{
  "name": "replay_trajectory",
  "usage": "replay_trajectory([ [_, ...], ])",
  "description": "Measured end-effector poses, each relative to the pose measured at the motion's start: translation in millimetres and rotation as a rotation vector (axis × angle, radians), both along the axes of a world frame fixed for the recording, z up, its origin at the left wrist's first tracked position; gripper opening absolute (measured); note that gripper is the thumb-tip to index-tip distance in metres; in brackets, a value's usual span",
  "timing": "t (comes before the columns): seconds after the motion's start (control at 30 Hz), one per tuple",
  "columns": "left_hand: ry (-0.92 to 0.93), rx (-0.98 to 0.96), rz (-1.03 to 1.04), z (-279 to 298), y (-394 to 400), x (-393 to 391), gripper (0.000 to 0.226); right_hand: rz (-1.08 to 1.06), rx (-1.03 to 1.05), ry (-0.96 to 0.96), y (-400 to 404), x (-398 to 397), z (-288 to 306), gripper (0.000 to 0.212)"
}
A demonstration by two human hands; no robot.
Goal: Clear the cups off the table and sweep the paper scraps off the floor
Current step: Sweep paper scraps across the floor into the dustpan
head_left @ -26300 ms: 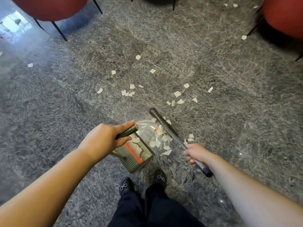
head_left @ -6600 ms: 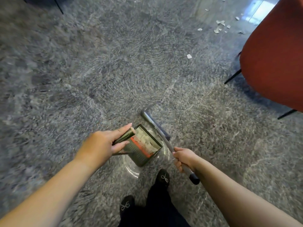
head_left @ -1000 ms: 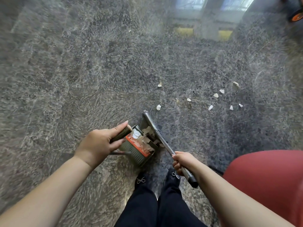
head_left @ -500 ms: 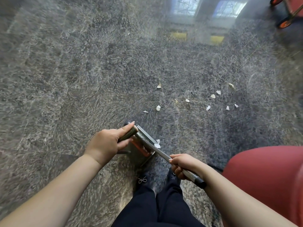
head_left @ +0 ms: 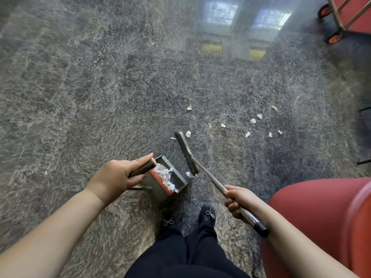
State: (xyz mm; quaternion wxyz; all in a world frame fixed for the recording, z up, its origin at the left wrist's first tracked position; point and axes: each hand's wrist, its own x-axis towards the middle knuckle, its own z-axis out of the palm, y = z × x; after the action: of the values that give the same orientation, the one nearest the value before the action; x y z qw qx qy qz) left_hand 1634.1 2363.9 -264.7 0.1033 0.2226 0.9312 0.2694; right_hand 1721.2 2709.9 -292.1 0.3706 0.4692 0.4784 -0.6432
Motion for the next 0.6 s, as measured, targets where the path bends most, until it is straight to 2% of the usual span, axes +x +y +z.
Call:
replay_trajectory([
  [0.13, 0.025, 0.002, -0.061, 0.0, -2.7, -3.5, 0.067, -0.059, 0.044, -0.009, 2.5, -7.4, -24.2, 0.021],
  [0.37, 0.081, -0.013, -0.102, -4.5, -3.0, -6.7, 0.065, -0.136, -0.02, -0.099, -16.6, -7.2, -67.4, 0.022],
  [0.5, 0.088, -0.005, -0.114, -6.1, -4.5, -6.4, 0.064, -0.121, -0.038, -0.08, -38.1, 4.1, -71.7, 0.02],
  [0.6, 0.088, -0.012, -0.115, -5.2, -5.1, -5.7, 0.064, -0.104, -0.063, -0.083, -47.0, 5.6, -64.8, 0.028],
])
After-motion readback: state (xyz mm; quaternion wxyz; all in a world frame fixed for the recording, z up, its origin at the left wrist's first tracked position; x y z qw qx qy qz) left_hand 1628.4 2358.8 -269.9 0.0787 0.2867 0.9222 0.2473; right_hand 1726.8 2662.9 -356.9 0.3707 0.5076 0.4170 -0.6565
